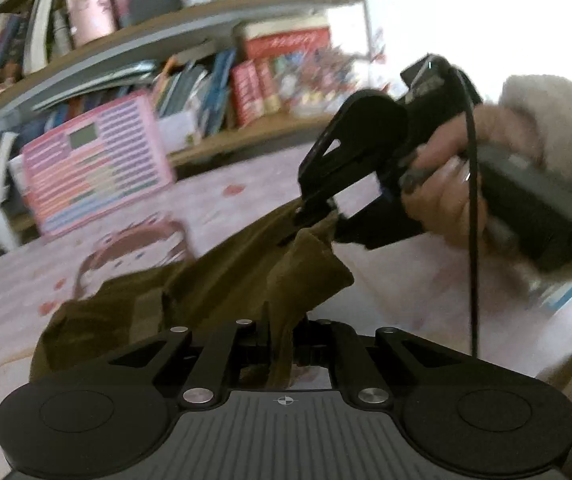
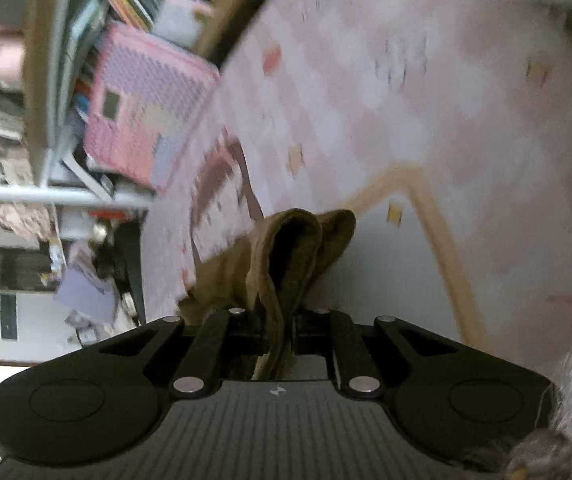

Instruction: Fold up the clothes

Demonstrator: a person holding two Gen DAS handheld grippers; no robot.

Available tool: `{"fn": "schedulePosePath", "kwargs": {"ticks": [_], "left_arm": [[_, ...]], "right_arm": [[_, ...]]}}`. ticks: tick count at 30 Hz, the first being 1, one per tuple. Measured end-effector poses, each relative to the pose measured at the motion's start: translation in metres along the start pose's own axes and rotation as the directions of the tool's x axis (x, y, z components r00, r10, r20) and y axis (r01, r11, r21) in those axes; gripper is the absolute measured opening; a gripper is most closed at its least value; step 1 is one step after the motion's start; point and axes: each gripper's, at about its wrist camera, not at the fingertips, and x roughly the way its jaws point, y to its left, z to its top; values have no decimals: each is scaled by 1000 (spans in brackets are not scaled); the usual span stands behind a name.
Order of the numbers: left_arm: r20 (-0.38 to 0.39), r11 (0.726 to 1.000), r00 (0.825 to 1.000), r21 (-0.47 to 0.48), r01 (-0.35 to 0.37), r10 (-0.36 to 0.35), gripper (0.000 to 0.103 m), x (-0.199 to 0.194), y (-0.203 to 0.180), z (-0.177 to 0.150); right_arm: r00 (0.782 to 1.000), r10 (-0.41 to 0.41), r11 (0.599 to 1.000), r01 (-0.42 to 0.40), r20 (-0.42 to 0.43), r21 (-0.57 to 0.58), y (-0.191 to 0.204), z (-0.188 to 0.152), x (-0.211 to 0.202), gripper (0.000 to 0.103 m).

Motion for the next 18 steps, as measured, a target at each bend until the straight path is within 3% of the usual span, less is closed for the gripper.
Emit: {"fn": "schedulePosePath", "kwargs": {"ticks": [8,13,18], "left_arm": [[73,982,987,-115,149,-141,6,-2,-1,15],[90,956,987,-249,153,-134,6,-13,37,-3],[102,912,988,-383,149,-118,7,-24,79,-24]], "right_arm": [[998,-14,998,17,55,-64,11,8,-21,9],[999,-2,975,9,33,-221,59,-7,-5,9],[1000,-12,929,13,6,-370,106,-31,22,10]]}}
